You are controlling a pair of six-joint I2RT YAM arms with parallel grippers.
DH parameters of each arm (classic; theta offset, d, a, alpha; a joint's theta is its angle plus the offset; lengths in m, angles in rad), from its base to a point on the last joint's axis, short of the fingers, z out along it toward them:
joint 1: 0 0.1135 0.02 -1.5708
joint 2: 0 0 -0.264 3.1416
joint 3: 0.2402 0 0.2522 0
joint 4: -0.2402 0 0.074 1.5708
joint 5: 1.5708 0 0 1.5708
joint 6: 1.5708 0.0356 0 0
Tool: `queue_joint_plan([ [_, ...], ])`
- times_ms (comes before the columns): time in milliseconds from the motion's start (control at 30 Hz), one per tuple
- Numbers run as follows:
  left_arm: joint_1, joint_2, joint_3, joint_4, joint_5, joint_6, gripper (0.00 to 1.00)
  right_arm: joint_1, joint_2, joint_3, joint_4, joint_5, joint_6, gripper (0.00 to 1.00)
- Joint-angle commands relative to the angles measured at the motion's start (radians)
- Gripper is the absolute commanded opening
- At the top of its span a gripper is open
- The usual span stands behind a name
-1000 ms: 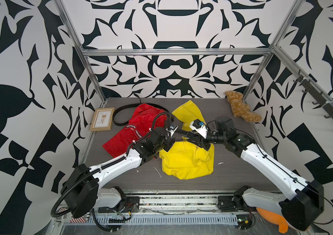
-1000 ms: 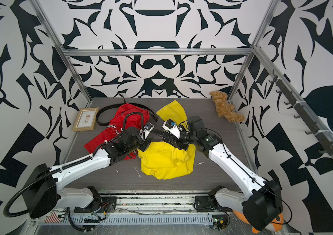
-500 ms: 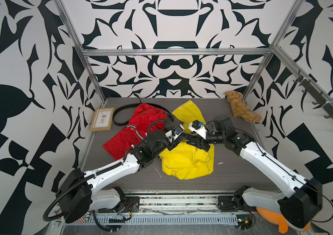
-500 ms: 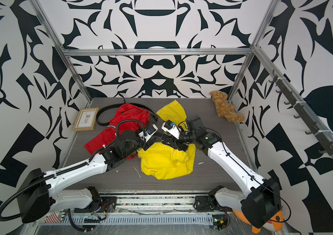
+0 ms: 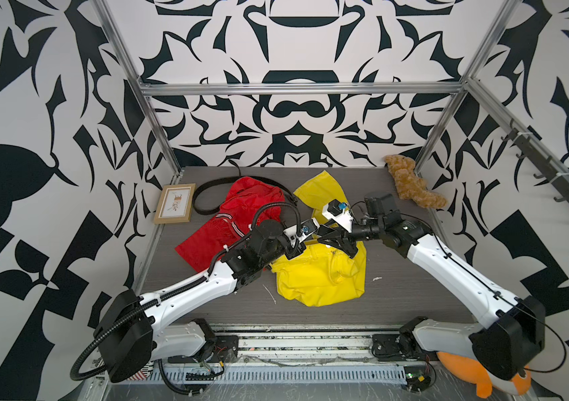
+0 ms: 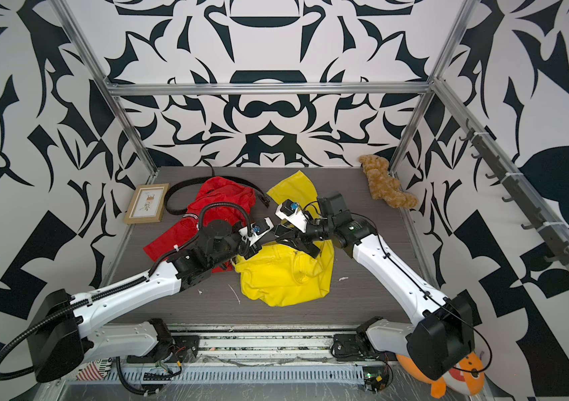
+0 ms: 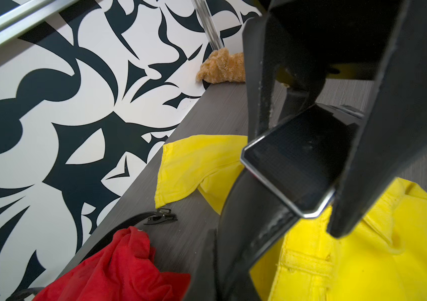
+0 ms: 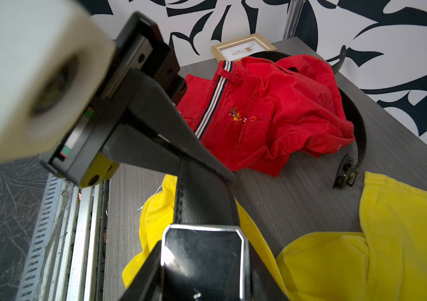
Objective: Remove the belt from the trousers
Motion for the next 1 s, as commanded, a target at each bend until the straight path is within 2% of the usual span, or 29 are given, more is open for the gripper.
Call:
queue_joint_plan([
  [0, -0.008, 0.009, 0.061, -0.062, 0.022, -0.083, 0.00, 0.006, -0.020, 0.009, -0.016, 0.096, 0.008, 0.42],
  [100, -0.012, -0.027, 0.014, -0.072, 0.010, -0.178, 0.00, 0.028, -0.086, -0.040, 0.016, 0.146, 0.003, 0.60],
  [300, -0.031, -0.094, -0.006, -0.128, -0.023, -0.247, 0.00, 0.172, -0.126, -0.045, -0.031, 0.388, -0.071, 0.70],
  [400, -0.034, -0.095, 0.006, -0.164, -0.015, -0.262, 0.00, 0.238, -0.129, -0.051, 0.001, 0.504, -0.104, 0.71],
  [567, -0.037, -0.095, -0.003, -0.171, -0.015, -0.280, 0.00, 0.285, -0.128, -0.051, 0.058, 0.588, -0.124, 0.69],
  [967, -0.037, -0.105, -0.023, -0.147, -0.003, -0.319, 0.00, 0.305, -0.094, -0.077, 0.179, 0.558, -0.122, 0.62],
])
